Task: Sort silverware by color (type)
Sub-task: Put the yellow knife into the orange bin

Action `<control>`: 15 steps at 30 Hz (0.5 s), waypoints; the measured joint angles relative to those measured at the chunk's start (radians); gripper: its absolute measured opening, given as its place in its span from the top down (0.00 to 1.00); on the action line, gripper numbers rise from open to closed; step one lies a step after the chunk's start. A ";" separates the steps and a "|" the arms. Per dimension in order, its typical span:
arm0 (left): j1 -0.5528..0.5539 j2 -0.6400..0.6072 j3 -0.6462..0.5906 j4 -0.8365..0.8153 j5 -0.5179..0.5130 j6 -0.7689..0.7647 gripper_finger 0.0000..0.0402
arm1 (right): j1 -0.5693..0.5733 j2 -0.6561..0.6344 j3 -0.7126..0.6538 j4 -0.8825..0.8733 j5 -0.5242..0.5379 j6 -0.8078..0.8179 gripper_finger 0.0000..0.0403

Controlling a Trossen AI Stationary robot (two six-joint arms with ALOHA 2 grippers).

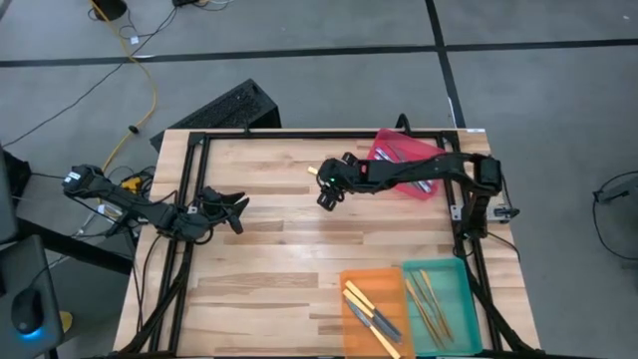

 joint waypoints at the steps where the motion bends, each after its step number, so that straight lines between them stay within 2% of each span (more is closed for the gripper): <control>1: 0.000 0.000 0.000 0.000 0.000 -0.004 0.70 | -0.004 0.015 0.011 -0.014 0.000 0.000 0.44; 13: 0.000 0.000 0.000 -0.022 0.010 -0.023 0.70 | -0.046 0.200 0.154 -0.149 0.012 0.126 0.44; 15: 0.000 0.000 0.000 -0.026 0.011 -0.023 0.70 | -0.052 0.216 0.161 -0.145 0.046 0.168 0.44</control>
